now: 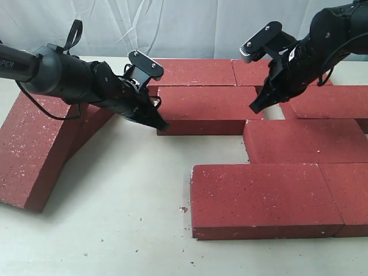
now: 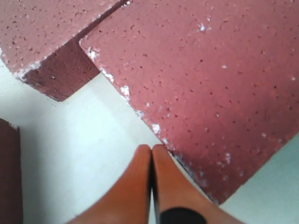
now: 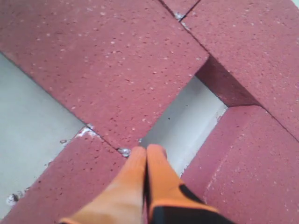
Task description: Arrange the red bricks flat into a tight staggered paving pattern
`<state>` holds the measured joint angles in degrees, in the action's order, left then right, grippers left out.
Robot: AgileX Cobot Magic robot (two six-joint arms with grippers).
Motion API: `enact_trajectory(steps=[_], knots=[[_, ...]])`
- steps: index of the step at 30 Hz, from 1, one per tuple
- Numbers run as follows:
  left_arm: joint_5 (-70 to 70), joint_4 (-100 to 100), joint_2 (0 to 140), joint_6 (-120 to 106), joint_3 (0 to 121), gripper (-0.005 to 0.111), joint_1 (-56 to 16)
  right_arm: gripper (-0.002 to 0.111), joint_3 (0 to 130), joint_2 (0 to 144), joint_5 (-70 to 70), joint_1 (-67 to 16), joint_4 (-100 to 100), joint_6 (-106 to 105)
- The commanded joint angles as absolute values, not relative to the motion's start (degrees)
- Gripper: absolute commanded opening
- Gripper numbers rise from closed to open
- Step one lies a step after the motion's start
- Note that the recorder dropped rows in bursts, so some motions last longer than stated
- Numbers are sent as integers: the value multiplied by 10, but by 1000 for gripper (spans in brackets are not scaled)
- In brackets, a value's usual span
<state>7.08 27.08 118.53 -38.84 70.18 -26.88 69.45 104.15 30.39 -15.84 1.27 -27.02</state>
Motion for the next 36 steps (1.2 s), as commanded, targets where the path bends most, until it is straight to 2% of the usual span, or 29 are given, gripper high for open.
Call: enact_trajectory(steps=[1, 9, 22, 36], knots=[[72, 292, 1186, -387, 719, 0, -275, -1, 694, 1035, 294, -141, -6, -267], [118, 307, 1190, -387, 736, 0, -275, -1, 694, 1035, 289, -141, -6, -267], [107, 326, 1237, -386, 748, 0, -275, -1, 694, 1035, 287, -141, -8, -267], [108, 347, 1239, -385, 781, 0, -311, -1, 694, 1035, 285, -141, -8, -267]])
